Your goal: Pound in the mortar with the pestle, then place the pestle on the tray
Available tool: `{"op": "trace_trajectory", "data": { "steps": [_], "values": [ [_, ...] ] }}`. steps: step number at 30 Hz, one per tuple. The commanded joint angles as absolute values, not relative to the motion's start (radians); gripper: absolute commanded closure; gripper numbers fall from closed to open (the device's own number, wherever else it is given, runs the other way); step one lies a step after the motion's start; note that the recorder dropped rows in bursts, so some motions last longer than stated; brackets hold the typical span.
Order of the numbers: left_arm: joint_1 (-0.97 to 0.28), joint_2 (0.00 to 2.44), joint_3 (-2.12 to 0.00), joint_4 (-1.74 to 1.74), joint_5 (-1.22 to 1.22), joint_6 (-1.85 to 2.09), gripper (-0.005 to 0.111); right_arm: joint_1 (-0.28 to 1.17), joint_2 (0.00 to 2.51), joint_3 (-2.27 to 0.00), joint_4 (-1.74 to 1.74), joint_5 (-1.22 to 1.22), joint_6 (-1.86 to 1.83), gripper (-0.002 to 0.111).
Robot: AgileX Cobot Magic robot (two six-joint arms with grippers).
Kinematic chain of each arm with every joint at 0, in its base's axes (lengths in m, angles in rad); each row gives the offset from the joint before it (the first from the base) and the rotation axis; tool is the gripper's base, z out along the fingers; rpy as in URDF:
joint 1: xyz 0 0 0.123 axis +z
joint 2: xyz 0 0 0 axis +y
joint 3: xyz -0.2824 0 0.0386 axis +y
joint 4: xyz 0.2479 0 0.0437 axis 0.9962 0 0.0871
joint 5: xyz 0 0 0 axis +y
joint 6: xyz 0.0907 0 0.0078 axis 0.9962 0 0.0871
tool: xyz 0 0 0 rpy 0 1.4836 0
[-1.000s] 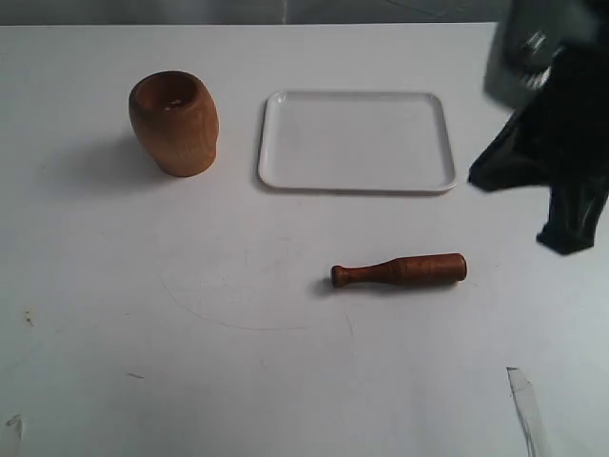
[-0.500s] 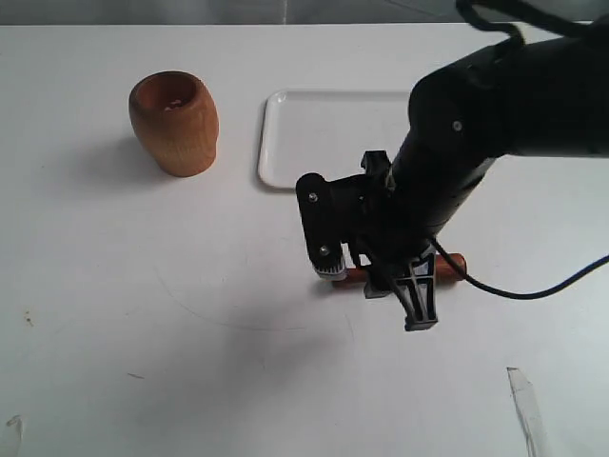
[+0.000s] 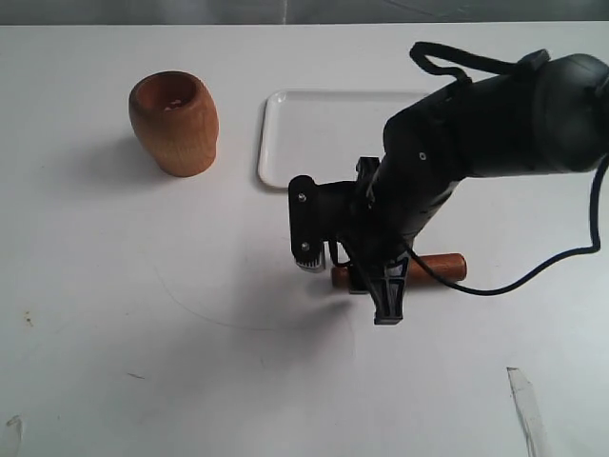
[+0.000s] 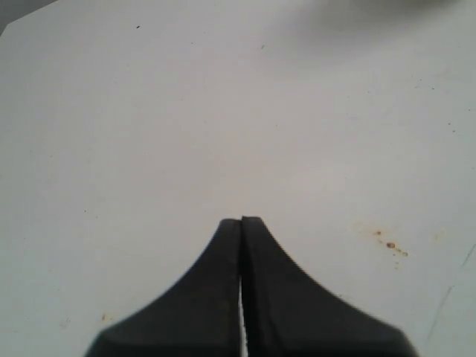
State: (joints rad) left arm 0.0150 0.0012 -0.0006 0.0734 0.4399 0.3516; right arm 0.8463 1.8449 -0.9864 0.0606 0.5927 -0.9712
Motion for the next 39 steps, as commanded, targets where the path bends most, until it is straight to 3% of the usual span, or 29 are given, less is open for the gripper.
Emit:
{"op": "trace_trajectory", "data": {
  "steps": [1,4,7,8,14,19,22,24,28,32,39],
  "values": [
    [0.007,0.000,0.000,0.066,0.437,0.343,0.107,0.847,1.881,-0.987,0.042,0.607,-0.934,0.057],
    [0.007,0.000,0.000,0.066,0.437,0.343,0.107,0.847,1.884,-0.987,0.040,0.595,-0.934,0.069],
    [0.007,0.000,0.000,0.066,0.437,0.343,0.107,0.849,1.884,-0.987,0.000,0.589,-0.934,0.104],
    [0.007,0.000,0.000,0.066,0.437,0.343,0.107,0.851,1.884,-0.987,-0.009,0.582,-0.932,0.108],
    [0.007,0.000,0.000,0.066,0.437,0.343,0.107,0.851,1.807,-0.987,-0.009,0.360,-0.805,0.108],
    [0.007,0.000,0.000,0.066,0.437,0.343,0.107,0.871,1.643,-0.986,0.218,-0.372,-0.596,0.108],
    [0.007,0.000,0.000,0.066,0.437,0.343,0.107,0.887,1.726,-0.986,-0.104,-0.904,-0.028,0.108],
    [0.007,0.000,0.000,0.066,0.437,0.343,0.107,0.887,1.822,-1.004,-0.057,-1.079,0.000,0.108],
    [0.007,0.000,0.000,0.066,0.437,0.343,0.107,0.887,2.020,-1.173,-0.161,-1.065,0.096,0.108],
    [0.007,0.000,0.000,0.066,0.437,0.343,0.107,0.889,2.123,-1.406,-0.186,-0.843,0.115,0.108],
    [0.007,0.000,0.000,0.066,0.437,0.343,0.107,0.889,2.209,-1.467,-0.206,-0.788,0.121,0.108]
  ]
}}
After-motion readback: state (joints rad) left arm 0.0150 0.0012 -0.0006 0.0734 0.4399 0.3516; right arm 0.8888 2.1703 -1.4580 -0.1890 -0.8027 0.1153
